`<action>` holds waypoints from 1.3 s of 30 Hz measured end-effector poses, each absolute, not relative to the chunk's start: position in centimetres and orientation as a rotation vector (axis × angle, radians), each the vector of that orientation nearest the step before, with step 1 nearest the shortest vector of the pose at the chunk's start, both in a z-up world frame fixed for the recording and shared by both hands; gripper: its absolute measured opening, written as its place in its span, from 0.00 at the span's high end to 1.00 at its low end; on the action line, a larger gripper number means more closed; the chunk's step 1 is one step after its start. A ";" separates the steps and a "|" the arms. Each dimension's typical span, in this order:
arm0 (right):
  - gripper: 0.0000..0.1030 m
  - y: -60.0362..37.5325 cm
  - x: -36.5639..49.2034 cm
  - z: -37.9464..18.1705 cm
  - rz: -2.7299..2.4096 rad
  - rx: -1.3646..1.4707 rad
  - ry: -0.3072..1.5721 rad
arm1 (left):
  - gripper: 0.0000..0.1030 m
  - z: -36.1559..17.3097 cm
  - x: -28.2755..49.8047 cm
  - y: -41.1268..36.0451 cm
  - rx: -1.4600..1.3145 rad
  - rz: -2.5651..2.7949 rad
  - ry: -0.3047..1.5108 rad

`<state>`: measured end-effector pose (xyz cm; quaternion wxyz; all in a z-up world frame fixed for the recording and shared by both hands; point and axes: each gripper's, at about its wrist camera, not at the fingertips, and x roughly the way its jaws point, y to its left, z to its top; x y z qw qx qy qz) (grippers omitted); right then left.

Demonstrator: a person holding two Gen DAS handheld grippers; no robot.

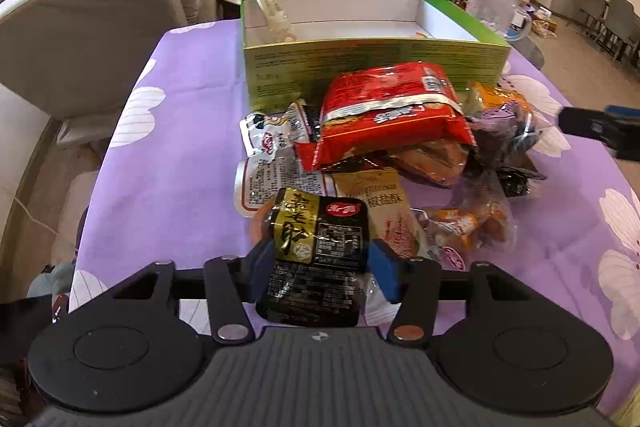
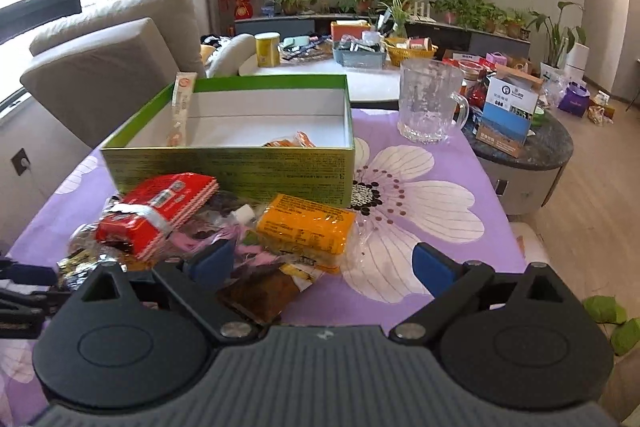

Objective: Organize snacks
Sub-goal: 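Grasp the black packet with left tool while right tool grasps clear cookie bag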

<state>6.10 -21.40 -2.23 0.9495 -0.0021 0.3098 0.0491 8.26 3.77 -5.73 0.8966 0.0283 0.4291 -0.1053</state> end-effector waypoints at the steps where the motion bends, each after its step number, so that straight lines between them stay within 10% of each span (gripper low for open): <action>1: 0.34 -21.4 5.7 -2.1 0.113 0.005 0.627 | 0.48 -5.8 8.3 4.0 0.049 -0.213 0.889; 13: 0.34 -14.2 3.6 -4.2 0.353 -0.106 0.682 | 0.48 -6.2 8.7 5.4 -0.070 -0.227 0.875; 16: 0.34 -13.2 4.3 -5.0 0.347 -0.115 0.728 | 0.84 -5.9 8.4 5.7 -0.074 -0.238 0.857; 21: 0.34 -12.3 5.4 -6.2 0.314 -0.096 0.789 | 0.84 -5.9 8.4 6.5 -0.116 -0.251 0.873; 28: 0.34 -11.6 5.7 -6.5 0.296 -0.111 0.790 | 0.48 -5.8 8.0 6.9 -0.121 -0.219 0.840; 39: 0.35 -12.2 5.4 -6.0 0.324 -0.121 0.751 | 0.40 -5.5 8.1 5.6 -0.069 -0.295 0.805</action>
